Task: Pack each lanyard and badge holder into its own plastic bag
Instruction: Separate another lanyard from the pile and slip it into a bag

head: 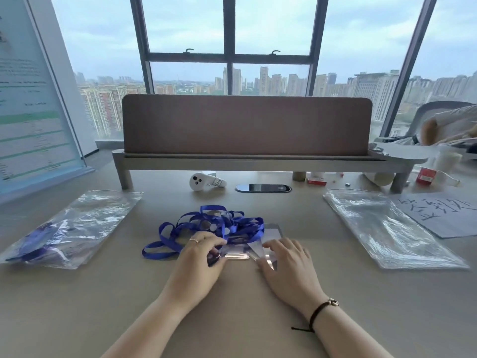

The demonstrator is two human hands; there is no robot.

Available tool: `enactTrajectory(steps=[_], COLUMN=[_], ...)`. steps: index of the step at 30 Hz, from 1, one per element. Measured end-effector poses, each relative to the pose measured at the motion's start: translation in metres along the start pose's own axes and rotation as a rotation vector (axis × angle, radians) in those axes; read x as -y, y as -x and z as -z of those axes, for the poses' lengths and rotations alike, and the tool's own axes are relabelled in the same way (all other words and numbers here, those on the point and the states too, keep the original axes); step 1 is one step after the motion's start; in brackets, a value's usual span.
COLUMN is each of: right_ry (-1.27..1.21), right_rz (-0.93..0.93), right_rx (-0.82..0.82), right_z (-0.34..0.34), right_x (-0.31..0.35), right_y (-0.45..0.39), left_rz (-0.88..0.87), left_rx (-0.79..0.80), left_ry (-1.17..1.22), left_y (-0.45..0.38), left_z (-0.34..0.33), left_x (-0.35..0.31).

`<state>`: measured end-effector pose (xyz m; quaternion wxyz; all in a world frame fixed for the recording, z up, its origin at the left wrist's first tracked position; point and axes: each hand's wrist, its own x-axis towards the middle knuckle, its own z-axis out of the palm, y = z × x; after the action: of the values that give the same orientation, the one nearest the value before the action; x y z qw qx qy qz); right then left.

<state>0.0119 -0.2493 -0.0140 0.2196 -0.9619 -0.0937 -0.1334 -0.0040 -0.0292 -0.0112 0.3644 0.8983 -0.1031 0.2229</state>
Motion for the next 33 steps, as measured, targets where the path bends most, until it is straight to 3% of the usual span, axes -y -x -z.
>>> enactTrajectory(steps=[5,10,16,22,27,33], right_ry=[-0.042,-0.082,-0.238,-0.401,-0.508,-0.701], right_rz=[0.107,0.144,0.113,0.176,0.090,0.037], right_rx=[-0.034,-0.030,-0.032,0.035,0.081,0.159], right_z=[-0.005,-0.002,0.002,0.006,0.006,0.019], right_x=[0.008,0.011,0.017,0.050,0.079,0.106], right_y=[0.003,0.007,0.015,0.023,0.014,-0.001], left_rz=[0.104,-0.019,-0.214,-0.109,0.079,-0.022], left_rx=[0.061,-0.054,-0.031,0.127,0.091,0.076], left_ry=[-0.125,-0.112,0.156,0.478,0.901,1.000], left_y=[-0.003,-0.003,0.008,0.013,-0.002,-0.030], left_z=[0.005,0.008,0.019,0.025,0.055,0.105], left_x=[0.016,0.005,-0.028,-0.047,-0.078,-0.105])
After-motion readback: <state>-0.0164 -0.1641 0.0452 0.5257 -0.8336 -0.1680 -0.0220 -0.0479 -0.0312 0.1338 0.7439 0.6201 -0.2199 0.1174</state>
